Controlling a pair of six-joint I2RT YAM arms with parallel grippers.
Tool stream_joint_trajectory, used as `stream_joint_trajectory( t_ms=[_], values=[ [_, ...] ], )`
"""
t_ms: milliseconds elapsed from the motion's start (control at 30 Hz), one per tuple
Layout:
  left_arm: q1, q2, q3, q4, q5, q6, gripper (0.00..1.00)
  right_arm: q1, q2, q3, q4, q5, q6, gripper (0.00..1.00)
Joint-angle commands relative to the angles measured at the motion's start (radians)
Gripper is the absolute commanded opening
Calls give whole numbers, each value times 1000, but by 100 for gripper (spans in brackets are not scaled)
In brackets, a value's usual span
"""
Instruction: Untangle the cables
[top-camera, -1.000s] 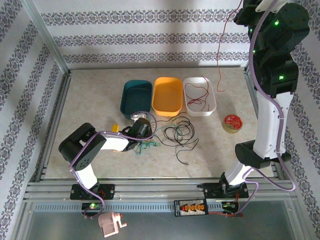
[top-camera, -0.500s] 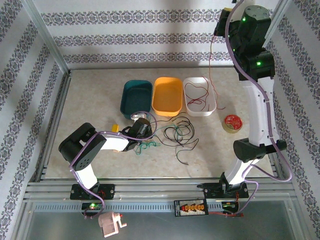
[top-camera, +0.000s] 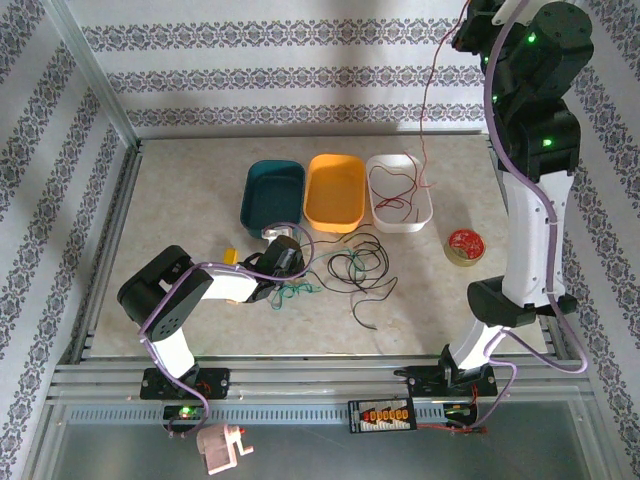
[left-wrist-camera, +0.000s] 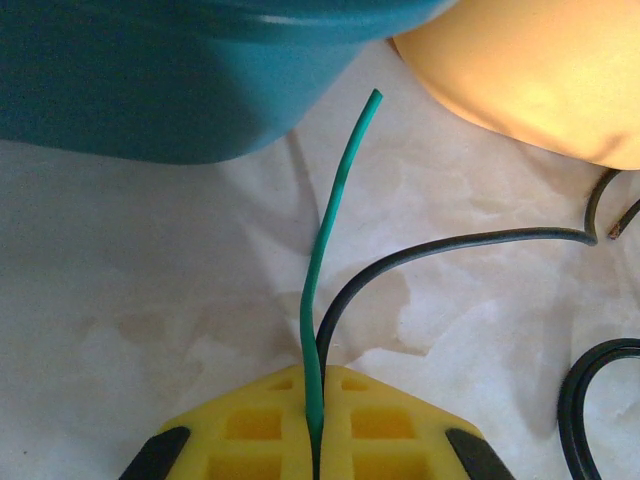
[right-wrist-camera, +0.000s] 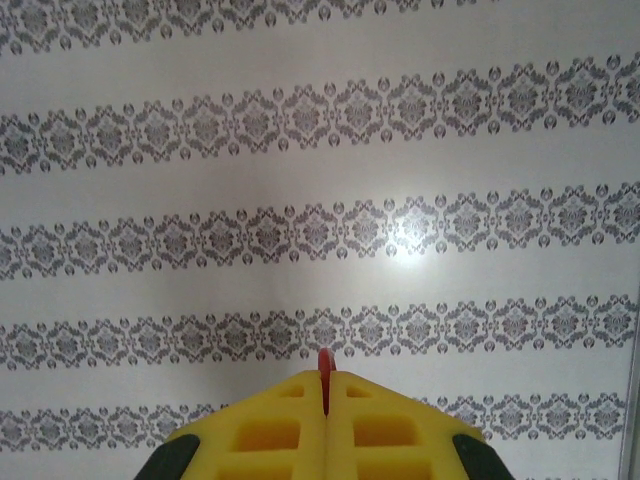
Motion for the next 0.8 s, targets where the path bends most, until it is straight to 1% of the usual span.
stream_joint_trajectory(
  t_ms=[0,167,267,400,533,633,767],
  values=[
    [10,40,1,-17,36,-5,0,3,10,-42,11,-22,22,0],
    [10,30,-7,-14,31,-6,0,4,3,-96,-14,-14,43,0],
    [10,28,-10,-13,30,-7,0,13,-38,-233,-27,21,61,0],
    [10,26,-12,-13,31,-5,0,51,-113,-496,-2,155,63,0],
    [9,25,-13,-15,31,-5,0,56,-168,-716,33,270,132,0],
    [9,23,-14,-18,31,-5,0,43,-195,-825,58,344,192,0],
    [9,22,-13,-19,32,-3,0,17,-219,-891,64,460,268,0]
  ],
)
